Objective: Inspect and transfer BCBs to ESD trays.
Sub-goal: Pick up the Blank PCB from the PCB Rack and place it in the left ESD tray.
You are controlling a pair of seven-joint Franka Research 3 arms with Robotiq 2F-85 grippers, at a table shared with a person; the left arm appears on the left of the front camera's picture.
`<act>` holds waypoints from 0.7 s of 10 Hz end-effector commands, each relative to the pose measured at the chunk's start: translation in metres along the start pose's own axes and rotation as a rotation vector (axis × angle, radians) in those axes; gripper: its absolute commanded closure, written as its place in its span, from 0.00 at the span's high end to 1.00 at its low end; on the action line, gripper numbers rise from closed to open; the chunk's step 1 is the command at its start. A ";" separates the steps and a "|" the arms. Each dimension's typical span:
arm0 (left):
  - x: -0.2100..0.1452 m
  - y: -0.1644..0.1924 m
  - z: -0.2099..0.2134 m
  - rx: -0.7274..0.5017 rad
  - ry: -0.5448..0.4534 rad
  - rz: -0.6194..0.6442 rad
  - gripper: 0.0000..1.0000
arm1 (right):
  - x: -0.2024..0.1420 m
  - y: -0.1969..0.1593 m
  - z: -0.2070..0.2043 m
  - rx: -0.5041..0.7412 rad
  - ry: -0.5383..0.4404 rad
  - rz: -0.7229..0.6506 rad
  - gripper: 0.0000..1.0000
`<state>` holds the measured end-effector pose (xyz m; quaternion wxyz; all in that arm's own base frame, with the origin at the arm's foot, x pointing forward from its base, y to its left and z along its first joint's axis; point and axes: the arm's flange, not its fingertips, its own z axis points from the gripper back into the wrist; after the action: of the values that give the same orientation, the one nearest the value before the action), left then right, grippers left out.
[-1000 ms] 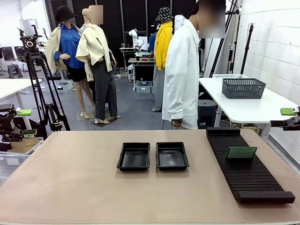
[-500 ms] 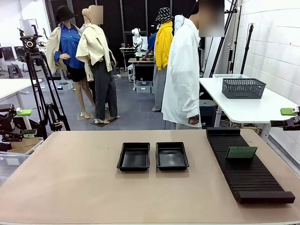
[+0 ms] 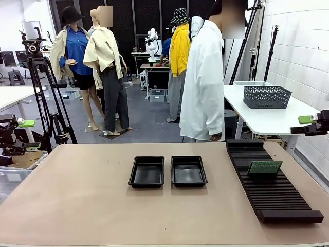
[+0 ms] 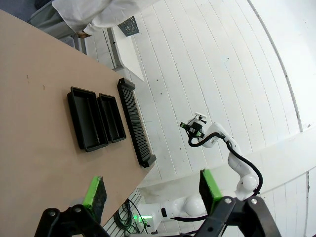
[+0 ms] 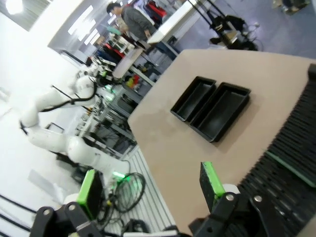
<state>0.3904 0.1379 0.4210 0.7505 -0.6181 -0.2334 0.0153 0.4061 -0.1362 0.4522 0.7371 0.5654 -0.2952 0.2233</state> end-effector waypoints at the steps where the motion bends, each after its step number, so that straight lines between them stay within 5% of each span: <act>1: -0.001 -0.003 0.002 -0.015 -0.004 0.018 1.00 | 0.007 -0.001 -0.013 -0.068 0.065 0.092 1.00; 7: -0.001 -0.003 0.002 -0.015 -0.004 0.018 1.00 | 0.015 0.004 -0.034 -0.126 0.247 0.306 1.00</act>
<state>0.3904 0.1380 0.4209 0.7505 -0.6182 -0.2333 0.0154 0.4207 -0.1058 0.4608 0.7565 0.4516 -0.2999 0.3658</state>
